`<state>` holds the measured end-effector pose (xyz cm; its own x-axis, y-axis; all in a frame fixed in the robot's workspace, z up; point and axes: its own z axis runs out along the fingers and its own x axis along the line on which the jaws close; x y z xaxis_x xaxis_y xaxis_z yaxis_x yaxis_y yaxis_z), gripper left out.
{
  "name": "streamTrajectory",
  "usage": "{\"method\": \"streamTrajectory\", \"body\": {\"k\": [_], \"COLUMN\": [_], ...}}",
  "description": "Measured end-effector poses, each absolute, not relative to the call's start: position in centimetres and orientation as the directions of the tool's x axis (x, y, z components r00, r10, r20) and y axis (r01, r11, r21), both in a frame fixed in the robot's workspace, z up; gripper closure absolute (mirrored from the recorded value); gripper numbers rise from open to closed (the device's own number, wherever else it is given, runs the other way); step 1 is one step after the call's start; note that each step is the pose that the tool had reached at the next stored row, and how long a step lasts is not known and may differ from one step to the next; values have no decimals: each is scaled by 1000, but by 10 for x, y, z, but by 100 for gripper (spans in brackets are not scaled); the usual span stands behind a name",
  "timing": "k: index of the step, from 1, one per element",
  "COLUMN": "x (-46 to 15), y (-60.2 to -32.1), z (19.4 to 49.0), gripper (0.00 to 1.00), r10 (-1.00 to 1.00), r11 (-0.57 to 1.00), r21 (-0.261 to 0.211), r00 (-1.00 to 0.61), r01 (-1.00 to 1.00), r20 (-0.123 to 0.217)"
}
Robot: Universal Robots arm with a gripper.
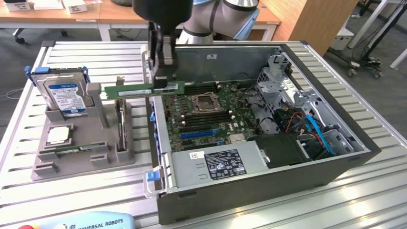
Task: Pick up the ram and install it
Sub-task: 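Pick up the ram and move it above insertion slot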
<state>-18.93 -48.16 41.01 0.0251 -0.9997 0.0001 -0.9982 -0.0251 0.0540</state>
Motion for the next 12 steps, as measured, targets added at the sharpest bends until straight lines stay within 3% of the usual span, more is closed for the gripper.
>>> {"method": "streamTrajectory", "body": {"k": [12], "x": [-147], "y": [-482], "z": [410], "gripper": [88], "r10": [-1000], "r11": [-25], "r21": [56], "r00": [25], "r01": [-998], "r20": [0]}}
